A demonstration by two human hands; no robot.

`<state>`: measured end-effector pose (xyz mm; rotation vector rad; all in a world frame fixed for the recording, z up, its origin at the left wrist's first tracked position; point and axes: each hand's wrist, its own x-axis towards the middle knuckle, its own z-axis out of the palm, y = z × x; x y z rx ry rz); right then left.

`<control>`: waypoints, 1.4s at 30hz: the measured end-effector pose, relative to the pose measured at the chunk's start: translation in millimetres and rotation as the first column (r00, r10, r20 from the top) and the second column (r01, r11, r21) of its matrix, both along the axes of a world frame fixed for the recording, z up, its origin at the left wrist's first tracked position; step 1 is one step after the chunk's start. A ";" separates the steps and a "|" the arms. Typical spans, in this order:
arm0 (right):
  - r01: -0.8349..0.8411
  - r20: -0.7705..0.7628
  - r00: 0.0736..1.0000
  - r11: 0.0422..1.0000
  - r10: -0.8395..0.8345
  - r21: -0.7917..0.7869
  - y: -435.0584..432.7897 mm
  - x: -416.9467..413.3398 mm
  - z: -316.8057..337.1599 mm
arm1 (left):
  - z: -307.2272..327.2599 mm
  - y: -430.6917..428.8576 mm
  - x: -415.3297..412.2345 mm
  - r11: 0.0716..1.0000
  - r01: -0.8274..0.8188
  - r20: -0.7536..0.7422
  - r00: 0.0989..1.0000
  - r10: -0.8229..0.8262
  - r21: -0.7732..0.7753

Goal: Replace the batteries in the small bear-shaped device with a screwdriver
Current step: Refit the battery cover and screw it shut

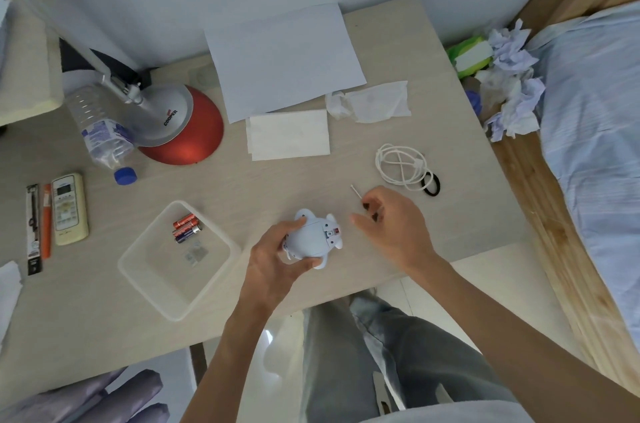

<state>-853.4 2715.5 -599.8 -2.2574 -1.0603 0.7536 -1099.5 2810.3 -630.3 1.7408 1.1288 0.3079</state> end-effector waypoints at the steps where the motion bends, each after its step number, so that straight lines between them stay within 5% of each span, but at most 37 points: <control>1: 0.007 0.064 0.998 0.999 -0.004 -0.045 -4.2 0.7 -0.9 | 1.3 -1.1 0.6 1.000 -0.005 0.000 1.000 0.005 -0.006; 10: -0.003 0.245 0.967 0.960 0.075 -0.281 -8.9 -5.0 -3.9 | 8.1 3.4 4.0 1.000 0.015 0.001 1.000 -0.015 -0.027; 21: -0.080 0.149 0.987 0.986 0.059 0.143 -16.6 -24.9 73.6 | 11.3 18.5 7.3 0.992 0.080 0.015 0.997 -0.079 -0.103; 42: -0.110 0.284 0.955 0.992 0.086 0.069 -17.0 -46.8 86.0 | 12.2 24.9 10.3 0.987 0.135 0.050 0.990 -0.130 -0.093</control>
